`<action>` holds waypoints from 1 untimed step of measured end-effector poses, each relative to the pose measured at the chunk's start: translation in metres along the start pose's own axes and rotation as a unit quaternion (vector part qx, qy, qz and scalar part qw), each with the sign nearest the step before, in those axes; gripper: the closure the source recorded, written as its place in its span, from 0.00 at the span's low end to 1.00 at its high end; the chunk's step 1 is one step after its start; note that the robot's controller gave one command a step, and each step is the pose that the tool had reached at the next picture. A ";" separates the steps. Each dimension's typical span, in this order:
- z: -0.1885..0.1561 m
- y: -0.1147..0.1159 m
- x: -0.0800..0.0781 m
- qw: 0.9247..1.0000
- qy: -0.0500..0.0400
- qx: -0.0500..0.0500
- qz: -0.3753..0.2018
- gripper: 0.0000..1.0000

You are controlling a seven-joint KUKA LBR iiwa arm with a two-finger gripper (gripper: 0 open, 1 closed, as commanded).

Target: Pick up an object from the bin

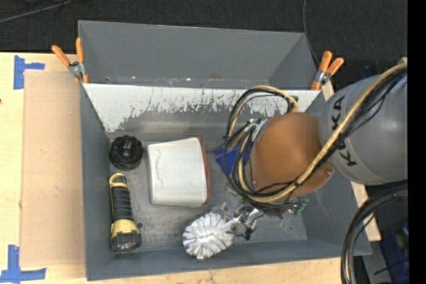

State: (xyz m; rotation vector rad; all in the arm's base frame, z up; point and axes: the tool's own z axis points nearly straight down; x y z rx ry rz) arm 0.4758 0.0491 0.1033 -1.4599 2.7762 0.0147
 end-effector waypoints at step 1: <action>-0.041 0.002 0.001 1.000 0.002 -0.003 0.001 1.00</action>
Offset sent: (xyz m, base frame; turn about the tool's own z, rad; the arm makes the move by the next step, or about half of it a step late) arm -0.0028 0.0002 0.0435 0.0009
